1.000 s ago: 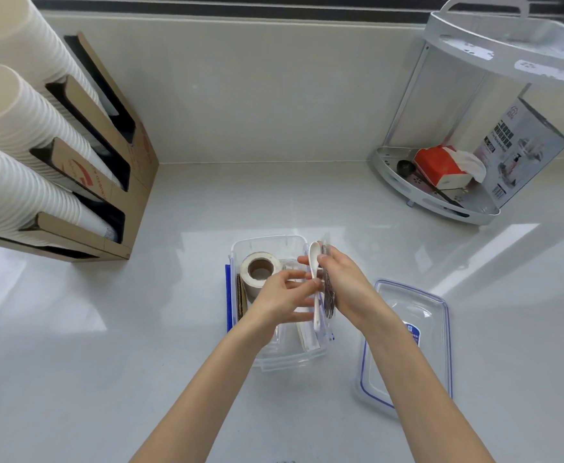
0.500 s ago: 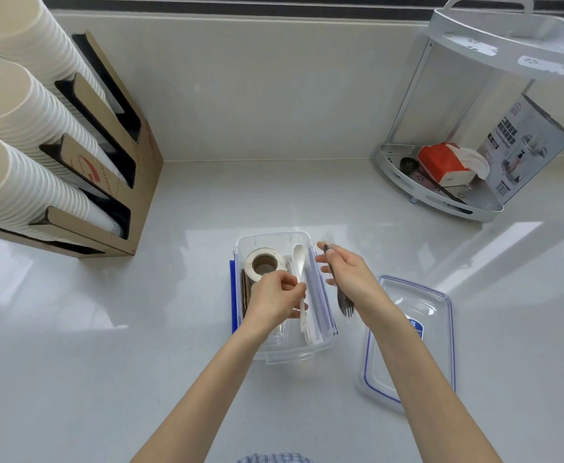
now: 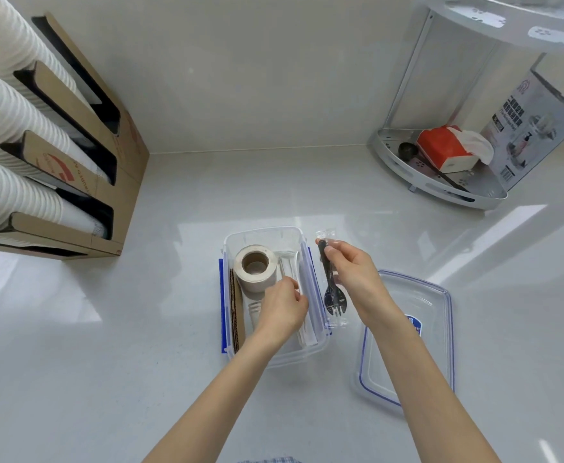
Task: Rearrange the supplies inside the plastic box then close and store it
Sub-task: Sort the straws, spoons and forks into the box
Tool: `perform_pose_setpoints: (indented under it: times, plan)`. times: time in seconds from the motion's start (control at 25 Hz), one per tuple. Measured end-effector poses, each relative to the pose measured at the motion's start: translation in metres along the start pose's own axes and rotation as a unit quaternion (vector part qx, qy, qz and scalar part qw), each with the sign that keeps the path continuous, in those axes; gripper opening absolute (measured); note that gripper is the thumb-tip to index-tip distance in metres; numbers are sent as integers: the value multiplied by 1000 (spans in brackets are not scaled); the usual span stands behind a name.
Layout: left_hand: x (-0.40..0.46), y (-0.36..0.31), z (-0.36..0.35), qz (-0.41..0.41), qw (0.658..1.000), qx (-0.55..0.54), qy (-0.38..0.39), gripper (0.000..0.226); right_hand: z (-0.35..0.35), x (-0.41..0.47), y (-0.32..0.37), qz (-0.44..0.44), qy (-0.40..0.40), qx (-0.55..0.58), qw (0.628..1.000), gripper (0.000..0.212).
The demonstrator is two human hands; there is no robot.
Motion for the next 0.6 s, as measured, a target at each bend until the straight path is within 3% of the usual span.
perform_pose_setpoints:
  times: [0.24, 0.32, 0.44, 0.6]
  plan:
    - [0, 4, -4, 13, 999, 13, 38, 10, -1, 0, 1, 10, 8, -22, 1000, 26]
    - [1, 5, 1, 1, 999, 6, 32, 29, -2, -1, 2, 23, 10, -45, 999, 23]
    - [1, 9, 15, -16, 1000, -23, 3, 33, -6, 1, 6, 50, 2, -113, 992, 12]
    - [-6, 13, 48, -40, 996, -32, -66, 26, -23, 3, 13, 87, 5, -251, 964, 32]
Point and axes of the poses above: each hand's wrist, its own x-axis towards the middle knuckle, its own z-axis out of the back of the hand, y = z × x, the point moved 5 cm from there along x, towards the middle knuckle, and after that the axes turned 3 degrees about -y, right-handed, at the moved point
